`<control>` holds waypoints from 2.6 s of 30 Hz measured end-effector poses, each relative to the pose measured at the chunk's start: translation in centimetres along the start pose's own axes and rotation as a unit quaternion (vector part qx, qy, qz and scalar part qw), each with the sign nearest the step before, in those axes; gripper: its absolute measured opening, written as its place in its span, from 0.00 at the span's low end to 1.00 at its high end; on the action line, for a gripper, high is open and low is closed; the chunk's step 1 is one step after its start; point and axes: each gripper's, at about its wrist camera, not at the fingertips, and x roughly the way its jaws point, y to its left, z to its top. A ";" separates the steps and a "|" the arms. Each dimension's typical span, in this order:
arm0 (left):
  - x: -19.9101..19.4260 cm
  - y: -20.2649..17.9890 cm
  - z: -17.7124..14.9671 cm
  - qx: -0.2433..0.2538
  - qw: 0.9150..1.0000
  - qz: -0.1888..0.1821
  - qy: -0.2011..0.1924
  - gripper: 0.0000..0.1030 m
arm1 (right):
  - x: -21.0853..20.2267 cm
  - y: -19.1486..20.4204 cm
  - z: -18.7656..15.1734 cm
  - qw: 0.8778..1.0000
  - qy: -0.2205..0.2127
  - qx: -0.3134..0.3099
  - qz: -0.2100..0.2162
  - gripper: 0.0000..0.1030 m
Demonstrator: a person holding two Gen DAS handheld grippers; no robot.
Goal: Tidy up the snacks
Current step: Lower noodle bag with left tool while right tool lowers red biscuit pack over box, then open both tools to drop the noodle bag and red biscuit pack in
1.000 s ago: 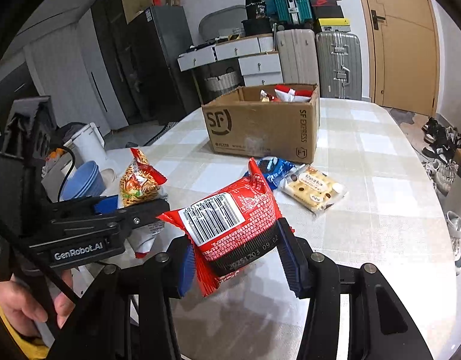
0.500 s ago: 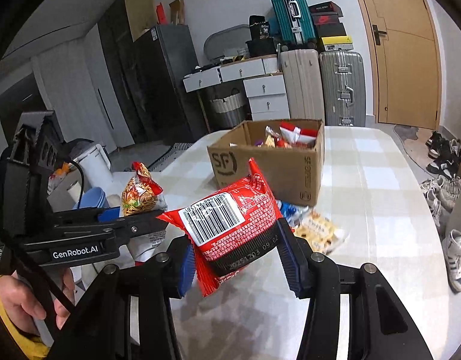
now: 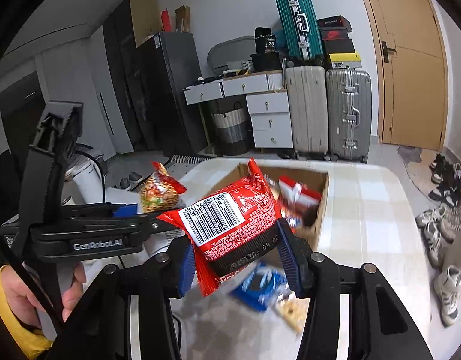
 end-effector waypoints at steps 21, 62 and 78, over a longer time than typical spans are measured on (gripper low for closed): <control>16.4 2.5 12.3 -0.023 0.998 -0.018 0.064 0.47 | 13.5 -4.8 7.6 0.999 0.039 -0.014 -0.035 0.48; 15.9 3.5 10.0 -0.048 0.996 -0.033 0.065 0.84 | 19.7 -7.4 4.7 0.991 0.129 -0.012 -0.029 0.48; 17.5 4.9 9.5 -0.068 0.994 -0.014 0.080 0.84 | 22.7 -7.1 3.7 0.981 0.189 -0.020 -0.034 0.48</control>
